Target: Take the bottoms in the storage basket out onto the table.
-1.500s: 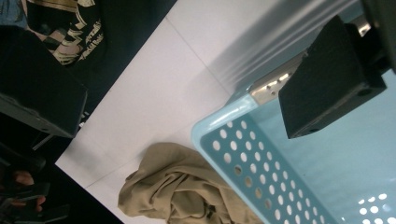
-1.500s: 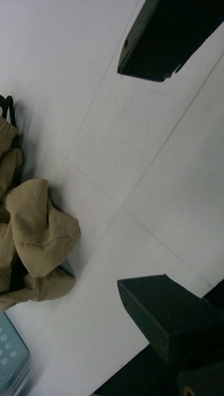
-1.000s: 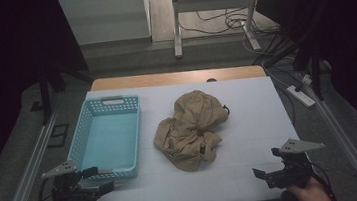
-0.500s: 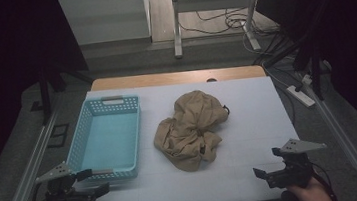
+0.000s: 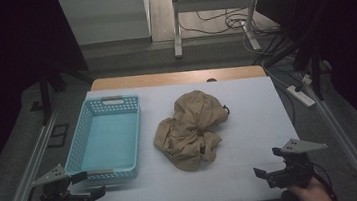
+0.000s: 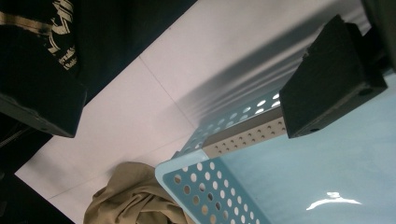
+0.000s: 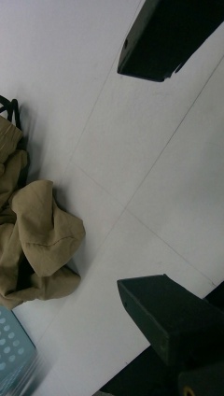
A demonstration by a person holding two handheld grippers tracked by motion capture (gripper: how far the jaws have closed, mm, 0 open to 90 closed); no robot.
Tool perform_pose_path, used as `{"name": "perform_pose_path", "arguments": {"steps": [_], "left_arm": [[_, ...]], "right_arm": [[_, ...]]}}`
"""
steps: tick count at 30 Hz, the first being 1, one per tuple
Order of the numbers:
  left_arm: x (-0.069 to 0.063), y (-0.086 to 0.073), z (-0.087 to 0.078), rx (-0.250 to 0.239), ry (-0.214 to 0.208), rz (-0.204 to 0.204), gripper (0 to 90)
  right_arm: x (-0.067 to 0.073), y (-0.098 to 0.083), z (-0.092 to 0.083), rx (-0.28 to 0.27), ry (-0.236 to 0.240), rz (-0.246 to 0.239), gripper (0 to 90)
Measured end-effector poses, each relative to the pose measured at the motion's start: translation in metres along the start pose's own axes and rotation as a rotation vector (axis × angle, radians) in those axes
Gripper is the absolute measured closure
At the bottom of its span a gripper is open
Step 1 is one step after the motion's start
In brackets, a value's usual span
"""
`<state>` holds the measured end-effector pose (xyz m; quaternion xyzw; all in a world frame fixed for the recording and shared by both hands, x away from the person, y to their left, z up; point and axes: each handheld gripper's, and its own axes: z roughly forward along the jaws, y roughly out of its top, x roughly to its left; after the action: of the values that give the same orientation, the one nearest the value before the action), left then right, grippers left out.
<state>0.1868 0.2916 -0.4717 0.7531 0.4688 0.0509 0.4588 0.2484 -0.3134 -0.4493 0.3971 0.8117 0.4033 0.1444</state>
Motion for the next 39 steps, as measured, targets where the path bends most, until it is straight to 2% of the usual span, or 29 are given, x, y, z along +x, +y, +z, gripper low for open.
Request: {"name": "perform_pose_path", "arguments": {"steps": [26,33,39], "left_arm": [[0.003,-0.011,-0.015,-0.014,-0.016,-0.017,0.0],[0.0,-0.011,-0.014,0.02,-0.013,0.006,0.1],[-0.005,-0.01,-0.01,0.076,0.004,0.042,0.2]], "right_arm": [[0.0,0.0,0.0,-0.002,-0.001,0.004,0.4],[0.0,0.0,0.0,-0.003,-0.001,0.005,0.4],[0.0,0.0,0.0,-0.003,0.0,0.004,0.4]]}}
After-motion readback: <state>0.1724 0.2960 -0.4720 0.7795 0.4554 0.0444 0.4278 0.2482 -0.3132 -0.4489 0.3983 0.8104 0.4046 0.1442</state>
